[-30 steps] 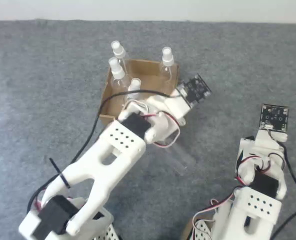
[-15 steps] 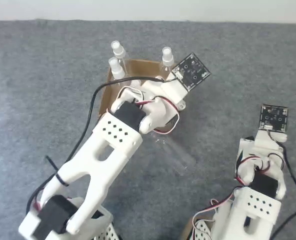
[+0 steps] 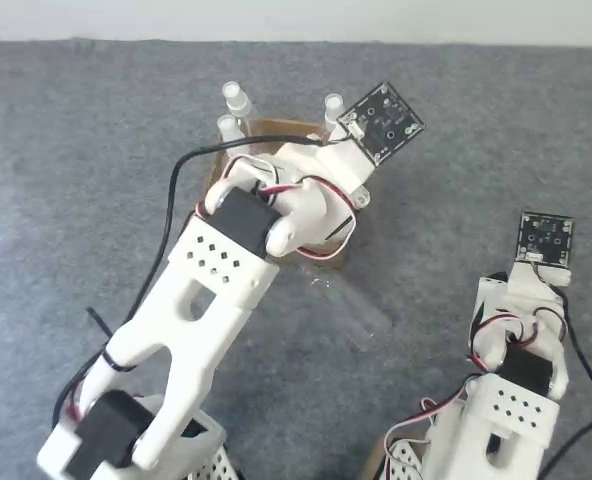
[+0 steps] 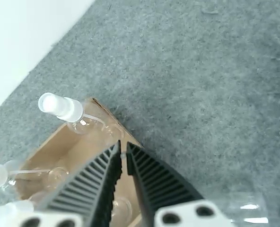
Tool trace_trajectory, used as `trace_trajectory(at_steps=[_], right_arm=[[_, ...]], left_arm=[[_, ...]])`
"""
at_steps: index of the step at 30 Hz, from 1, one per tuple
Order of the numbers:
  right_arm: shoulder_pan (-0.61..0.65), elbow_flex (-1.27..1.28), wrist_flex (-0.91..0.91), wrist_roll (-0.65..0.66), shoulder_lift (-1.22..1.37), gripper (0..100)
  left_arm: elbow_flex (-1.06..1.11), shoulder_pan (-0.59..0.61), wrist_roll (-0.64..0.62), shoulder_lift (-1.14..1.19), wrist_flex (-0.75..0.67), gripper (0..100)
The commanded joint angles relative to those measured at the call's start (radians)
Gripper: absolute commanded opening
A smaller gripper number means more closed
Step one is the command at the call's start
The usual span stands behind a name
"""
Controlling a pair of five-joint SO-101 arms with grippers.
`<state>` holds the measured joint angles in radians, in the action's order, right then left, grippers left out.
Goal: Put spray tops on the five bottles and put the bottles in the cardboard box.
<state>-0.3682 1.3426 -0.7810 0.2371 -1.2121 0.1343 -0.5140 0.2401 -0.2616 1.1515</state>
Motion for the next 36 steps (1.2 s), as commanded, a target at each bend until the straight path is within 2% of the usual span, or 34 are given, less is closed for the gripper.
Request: trace_trajectory(at_steps=[1,11,18,29,36], right_arm=[[-0.004,-0.014,0.021,0.012,-0.024,0.6],[-0.004,-0.014,0.021,0.012,-0.019,0.6],[-0.004,-0.012,0.021,0.012,-0.018,0.6],[-0.004,0.012,0.028,0.012,-0.025,0.6],[-0.004,0.014,0.028,0.012,-0.025,0.6]], left_arm=[[-0.131,0.006,0.003,-0.068,0.106,1],[-0.367,0.006,0.002,-0.069,0.390,1],[-0.427,0.015,0.003,-0.069,0.512,1],[-0.392,0.204,0.009,-0.075,0.580,1],[-0.163,0.236,0.041,-0.264,0.529,1]])
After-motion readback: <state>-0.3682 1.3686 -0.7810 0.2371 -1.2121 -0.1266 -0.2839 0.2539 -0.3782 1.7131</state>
